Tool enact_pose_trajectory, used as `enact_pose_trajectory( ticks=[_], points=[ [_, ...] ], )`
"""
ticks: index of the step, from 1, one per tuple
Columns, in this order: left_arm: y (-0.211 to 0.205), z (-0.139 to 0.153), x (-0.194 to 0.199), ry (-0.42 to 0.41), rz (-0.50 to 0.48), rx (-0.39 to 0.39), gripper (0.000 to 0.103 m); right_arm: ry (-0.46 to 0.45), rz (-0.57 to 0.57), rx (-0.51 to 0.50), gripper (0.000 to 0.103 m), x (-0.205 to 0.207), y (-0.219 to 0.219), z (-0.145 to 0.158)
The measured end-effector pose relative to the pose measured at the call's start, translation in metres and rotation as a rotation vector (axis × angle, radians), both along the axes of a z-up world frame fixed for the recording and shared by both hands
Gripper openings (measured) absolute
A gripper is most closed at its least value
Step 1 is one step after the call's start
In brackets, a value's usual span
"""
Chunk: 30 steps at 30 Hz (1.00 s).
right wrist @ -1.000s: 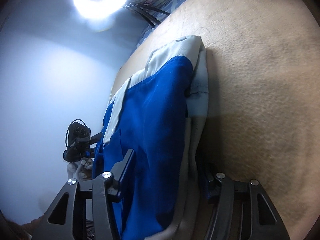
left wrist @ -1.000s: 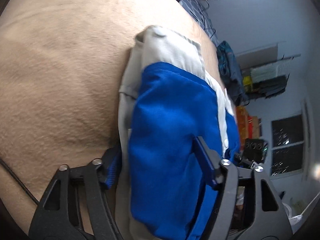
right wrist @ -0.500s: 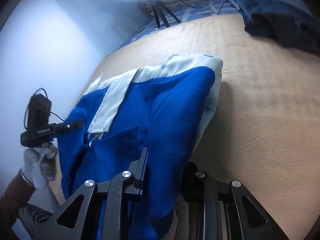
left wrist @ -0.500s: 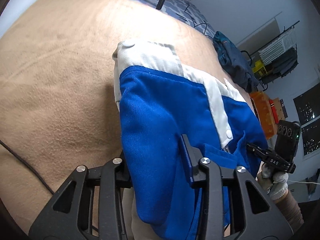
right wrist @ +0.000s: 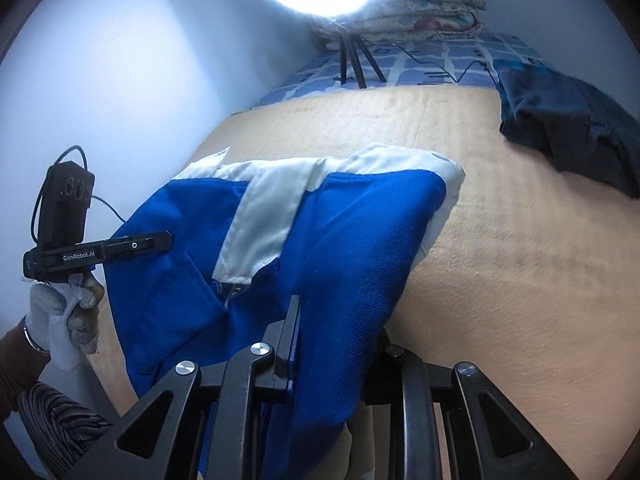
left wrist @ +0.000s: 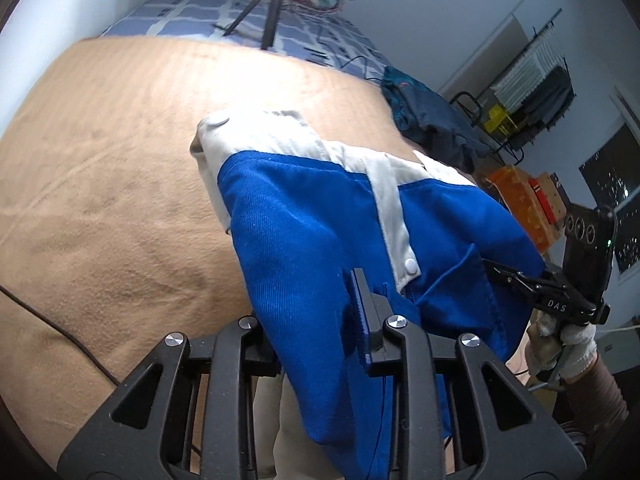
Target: Fold large clothes
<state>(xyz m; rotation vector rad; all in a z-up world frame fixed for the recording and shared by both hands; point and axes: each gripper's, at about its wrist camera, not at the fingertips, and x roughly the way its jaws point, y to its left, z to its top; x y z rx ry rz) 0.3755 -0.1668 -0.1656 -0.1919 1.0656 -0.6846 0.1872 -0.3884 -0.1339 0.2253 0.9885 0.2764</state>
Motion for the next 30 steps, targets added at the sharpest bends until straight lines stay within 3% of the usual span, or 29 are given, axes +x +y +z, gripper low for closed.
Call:
enact_pose_trajectory(
  ticks=[10, 23, 30],
  points=[
    [-0.057, 0.016, 0.0, -0.03, -0.094, -0.024, 0.024, -0.023, -0.049, -0.077, 0.02, -0.014, -0.033, 0.025],
    [-0.177, 0.05, 0.034, -0.122, -0.224, -0.079, 0.023, -0.108, -0.185, -0.073, 0.02, -0.021, -0.138, 0.058],
    [-0.243, 0.066, 0.077, -0.173, -0.272, -0.127, 0.023, -0.169, -0.242, -0.1, 0.02, 0.002, -0.198, 0.079]
  ],
)
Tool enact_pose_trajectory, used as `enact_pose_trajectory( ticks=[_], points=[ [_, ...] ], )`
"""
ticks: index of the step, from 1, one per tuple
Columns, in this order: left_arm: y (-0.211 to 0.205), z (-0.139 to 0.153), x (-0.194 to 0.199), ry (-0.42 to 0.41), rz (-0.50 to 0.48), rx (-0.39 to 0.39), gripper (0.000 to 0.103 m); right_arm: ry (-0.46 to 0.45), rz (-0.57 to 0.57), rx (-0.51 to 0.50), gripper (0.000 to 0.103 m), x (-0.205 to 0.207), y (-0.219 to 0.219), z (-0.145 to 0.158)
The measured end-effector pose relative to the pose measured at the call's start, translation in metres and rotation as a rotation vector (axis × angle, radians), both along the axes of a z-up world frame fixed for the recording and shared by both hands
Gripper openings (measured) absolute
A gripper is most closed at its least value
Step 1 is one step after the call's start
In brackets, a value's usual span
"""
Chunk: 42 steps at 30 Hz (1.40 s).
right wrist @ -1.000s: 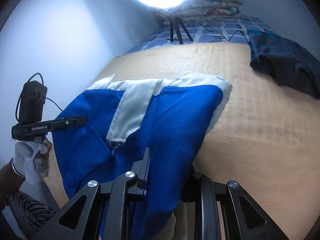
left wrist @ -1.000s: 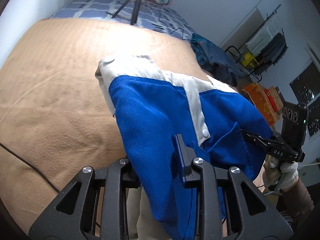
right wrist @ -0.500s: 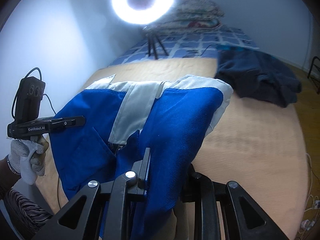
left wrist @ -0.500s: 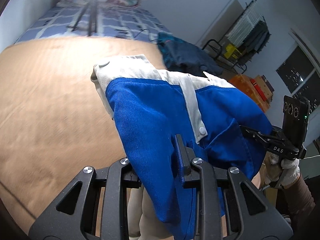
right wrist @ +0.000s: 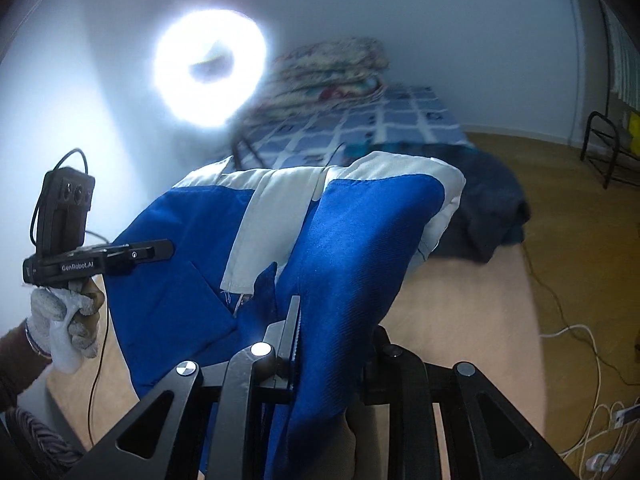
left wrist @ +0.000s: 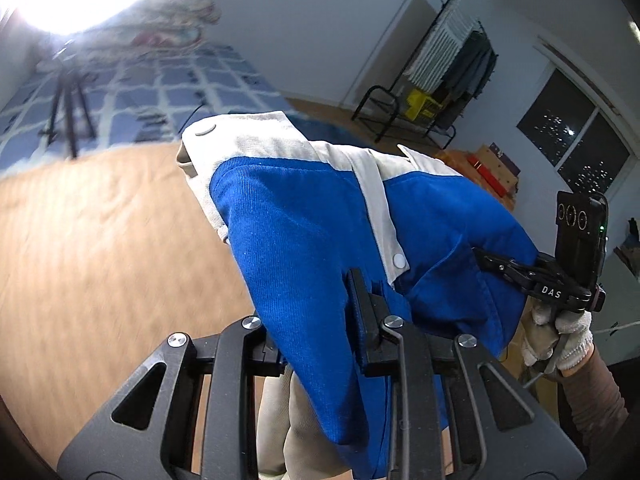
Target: Fold large clothes
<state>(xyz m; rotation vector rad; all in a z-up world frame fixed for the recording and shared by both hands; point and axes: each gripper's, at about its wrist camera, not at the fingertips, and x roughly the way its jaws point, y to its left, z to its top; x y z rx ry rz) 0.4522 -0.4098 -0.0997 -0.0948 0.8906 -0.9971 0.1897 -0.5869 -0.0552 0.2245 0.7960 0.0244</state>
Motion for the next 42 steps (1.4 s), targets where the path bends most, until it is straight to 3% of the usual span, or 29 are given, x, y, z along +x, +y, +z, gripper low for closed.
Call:
enact_pose_trajectory(
  ticks=[7, 18, 24, 30, 42],
  points=[
    [-0.047, 0.018, 0.049, -0.021, 0.008, -0.048, 0.022, -0.033, -0.044, -0.012, 0.019, 0.037, -0.047, 0.018],
    [-0.129, 0.039, 0.123, -0.095, 0.037, -0.047, 0.022, -0.059, -0.073, -0.047, 0.019, 0.112, -0.114, 0.039],
    [-0.165, 0.031, 0.157, -0.103, 0.063, -0.046, 0.022, -0.066, -0.086, -0.053, 0.019, 0.152, -0.151, 0.031],
    [-0.191, 0.017, 0.166, -0.1, 0.079, -0.036, 0.021, -0.062, -0.097, -0.051, 0.019, 0.175, -0.18, 0.017],
    [-0.203, -0.011, 0.178, -0.116, 0.107, 0.03, 0.021, 0.021, -0.131, -0.02, 0.021, 0.219, -0.217, -0.025]
  ],
)
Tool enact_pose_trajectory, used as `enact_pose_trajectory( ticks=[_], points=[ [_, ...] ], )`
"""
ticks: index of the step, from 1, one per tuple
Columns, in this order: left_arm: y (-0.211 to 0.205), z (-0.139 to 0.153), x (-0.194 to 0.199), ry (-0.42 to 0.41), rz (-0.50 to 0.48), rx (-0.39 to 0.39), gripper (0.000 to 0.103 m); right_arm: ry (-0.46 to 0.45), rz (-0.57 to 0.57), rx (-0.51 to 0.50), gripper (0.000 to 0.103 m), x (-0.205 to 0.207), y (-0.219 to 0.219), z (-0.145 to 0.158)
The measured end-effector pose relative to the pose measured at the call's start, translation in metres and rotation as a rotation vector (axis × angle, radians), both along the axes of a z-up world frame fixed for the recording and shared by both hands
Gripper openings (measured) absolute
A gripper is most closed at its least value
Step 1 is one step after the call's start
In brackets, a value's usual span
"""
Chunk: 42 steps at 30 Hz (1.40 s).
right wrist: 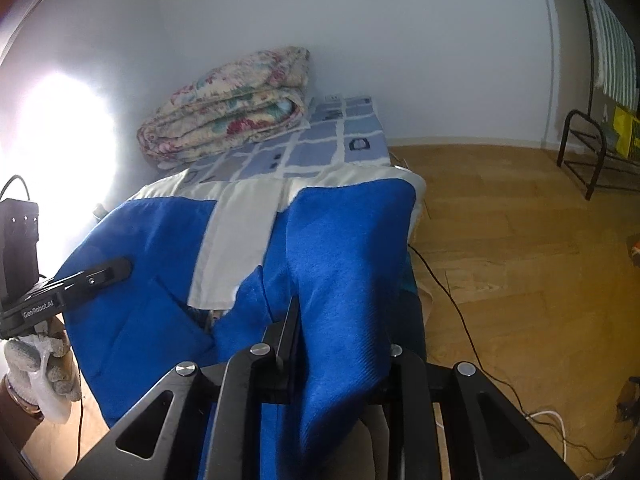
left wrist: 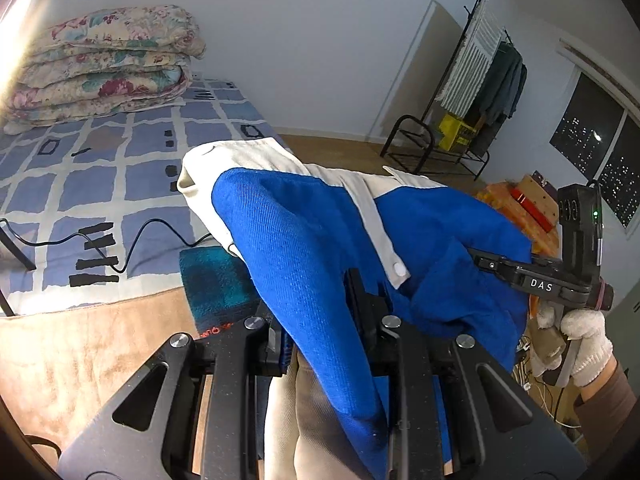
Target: Fold large clothes
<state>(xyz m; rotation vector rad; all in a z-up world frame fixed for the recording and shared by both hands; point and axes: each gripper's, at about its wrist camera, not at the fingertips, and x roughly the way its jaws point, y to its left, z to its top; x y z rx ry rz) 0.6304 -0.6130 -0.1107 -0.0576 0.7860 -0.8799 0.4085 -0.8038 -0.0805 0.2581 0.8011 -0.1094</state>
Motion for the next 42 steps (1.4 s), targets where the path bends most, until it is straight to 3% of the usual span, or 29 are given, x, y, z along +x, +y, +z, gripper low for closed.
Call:
enact_pose_trajectory(
  ticks=[5, 9, 15, 21, 28, 37, 42],
  points=[
    [0.002, -0.008, 0.003, 0.025, 0.005, 0.016, 0.024, 0.058, -0.042, -0.021, 0.032, 0.004, -0.007, -0.016],
    [0.003, -0.011, 0.001, 0.018, 0.006, 0.04, 0.028, 0.123, -0.103, -0.078, 0.049, 0.005, -0.011, -0.03],
    [0.011, -0.011, -0.011, -0.033, 0.032, 0.098, 0.049, 0.15, -0.187, -0.135, 0.068, -0.01, -0.015, -0.035],
    [0.035, 0.002, -0.023, -0.051, 0.035, 0.083, 0.052, 0.121, -0.239, -0.152, 0.07, -0.028, -0.01, -0.018],
    [0.067, 0.034, -0.063, -0.102, 0.023, 0.064, 0.052, 0.051, -0.259, -0.141, 0.072, -0.055, 0.016, 0.01],
    [0.117, 0.082, -0.138, -0.166, 0.0, 0.051, 0.052, -0.01, -0.249, -0.149, 0.072, -0.115, 0.078, 0.05],
    [0.16, 0.121, -0.187, -0.185, 0.007, 0.025, 0.052, -0.058, -0.213, -0.164, 0.074, -0.16, 0.127, 0.093]
  ],
)
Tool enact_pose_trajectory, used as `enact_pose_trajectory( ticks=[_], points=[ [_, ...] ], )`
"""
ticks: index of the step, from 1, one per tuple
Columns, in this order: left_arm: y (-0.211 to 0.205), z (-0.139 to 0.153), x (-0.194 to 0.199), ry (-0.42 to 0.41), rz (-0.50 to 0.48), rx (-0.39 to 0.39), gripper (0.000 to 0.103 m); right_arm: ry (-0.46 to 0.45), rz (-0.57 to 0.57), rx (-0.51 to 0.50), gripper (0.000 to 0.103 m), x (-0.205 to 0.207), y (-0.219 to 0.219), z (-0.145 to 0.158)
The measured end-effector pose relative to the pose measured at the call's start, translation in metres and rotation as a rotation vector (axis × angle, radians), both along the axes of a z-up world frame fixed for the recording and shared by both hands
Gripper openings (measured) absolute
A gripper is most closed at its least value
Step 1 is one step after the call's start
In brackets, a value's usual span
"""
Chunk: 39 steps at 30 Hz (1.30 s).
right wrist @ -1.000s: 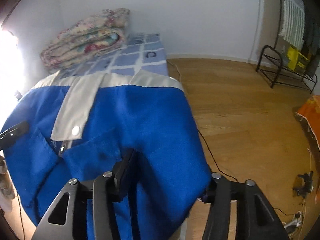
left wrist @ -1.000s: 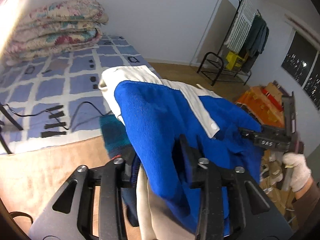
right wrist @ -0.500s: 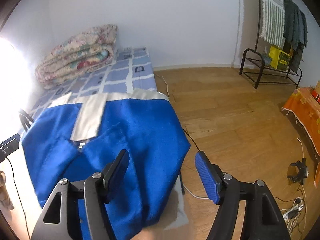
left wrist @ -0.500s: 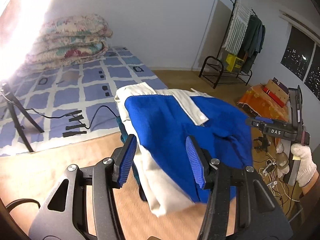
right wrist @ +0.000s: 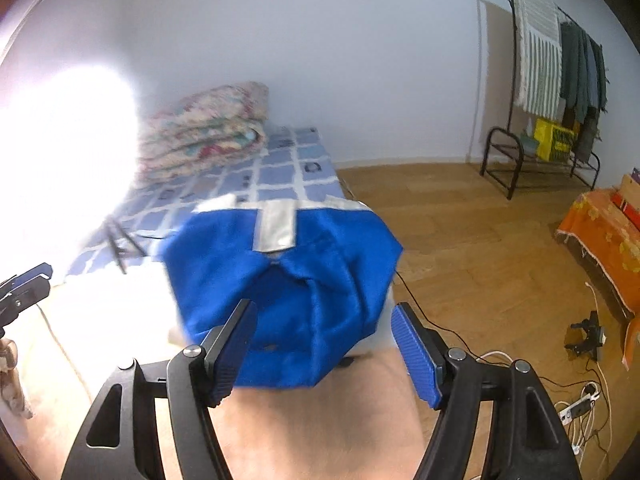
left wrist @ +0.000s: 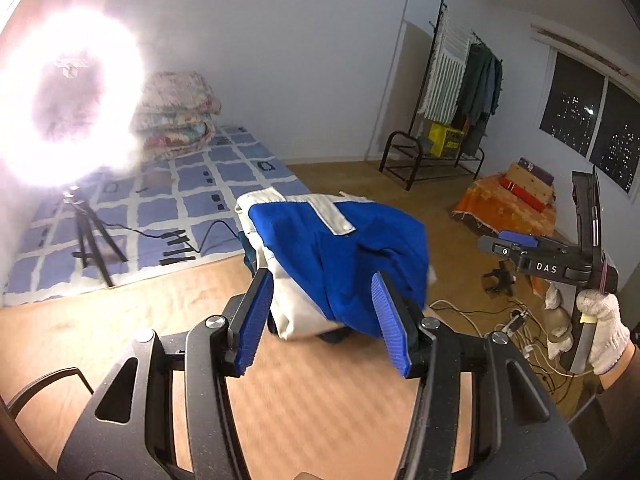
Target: Fold large clothes
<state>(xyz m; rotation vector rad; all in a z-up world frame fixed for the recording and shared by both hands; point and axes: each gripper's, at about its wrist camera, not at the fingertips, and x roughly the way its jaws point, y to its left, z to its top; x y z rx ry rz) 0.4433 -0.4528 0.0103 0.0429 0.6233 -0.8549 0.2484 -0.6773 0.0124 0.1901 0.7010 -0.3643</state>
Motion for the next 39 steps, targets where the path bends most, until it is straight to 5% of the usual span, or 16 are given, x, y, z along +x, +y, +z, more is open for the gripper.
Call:
enact_pose_trajectory(
  ticks=[6, 14, 24, 30, 39],
  points=[
    [0.059, 0.048, -0.071, -0.047, 0.012, -0.027, 0.059, -0.032, 0.037, -0.018, 0.077, -0.053, 0.059, 0.046],
    [0.117, 0.074, -0.158, -0.115, 0.016, -0.015, 0.07, -0.097, 0.041, 0.033, 0.084, -0.127, 0.124, 0.072],
    [0.155, 0.039, -0.23, -0.116, 0.048, 0.025, 0.079, -0.116, 0.032, -0.006, 0.091, -0.185, 0.182, 0.057],
    [0.163, 0.019, -0.244, -0.101, 0.067, 0.013, 0.088, -0.1, 0.031, -0.024, 0.101, -0.201, 0.205, 0.034],
    [0.163, 0.001, -0.253, -0.149, 0.07, 0.052, 0.101, -0.111, 0.003, -0.062, 0.103, -0.207, 0.219, 0.011]
  ],
)
